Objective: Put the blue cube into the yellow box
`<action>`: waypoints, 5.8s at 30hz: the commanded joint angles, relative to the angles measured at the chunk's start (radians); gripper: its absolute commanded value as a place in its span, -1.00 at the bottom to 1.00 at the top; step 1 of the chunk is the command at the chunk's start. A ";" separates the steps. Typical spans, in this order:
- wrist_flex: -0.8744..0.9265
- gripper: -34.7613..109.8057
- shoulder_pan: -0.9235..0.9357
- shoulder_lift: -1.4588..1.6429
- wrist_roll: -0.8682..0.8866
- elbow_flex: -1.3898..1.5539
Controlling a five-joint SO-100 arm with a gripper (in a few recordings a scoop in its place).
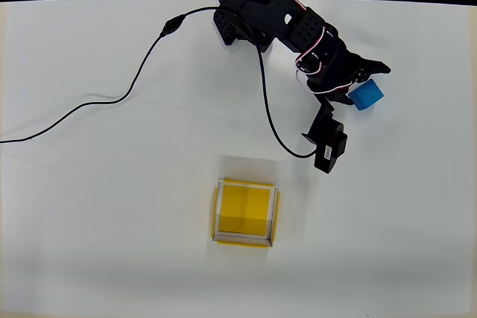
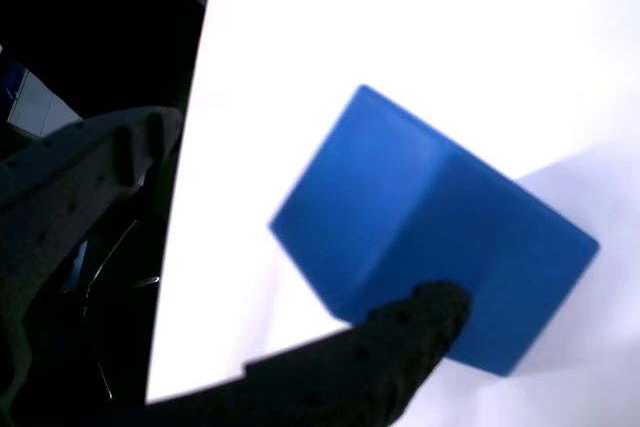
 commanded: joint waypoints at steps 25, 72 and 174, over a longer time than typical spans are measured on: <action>-0.210 -0.06 -0.011 -0.196 -0.006 -0.020; -0.075 -0.21 0.121 -0.137 -0.373 -0.267; -0.149 -0.44 1.175 -0.077 -0.523 -0.477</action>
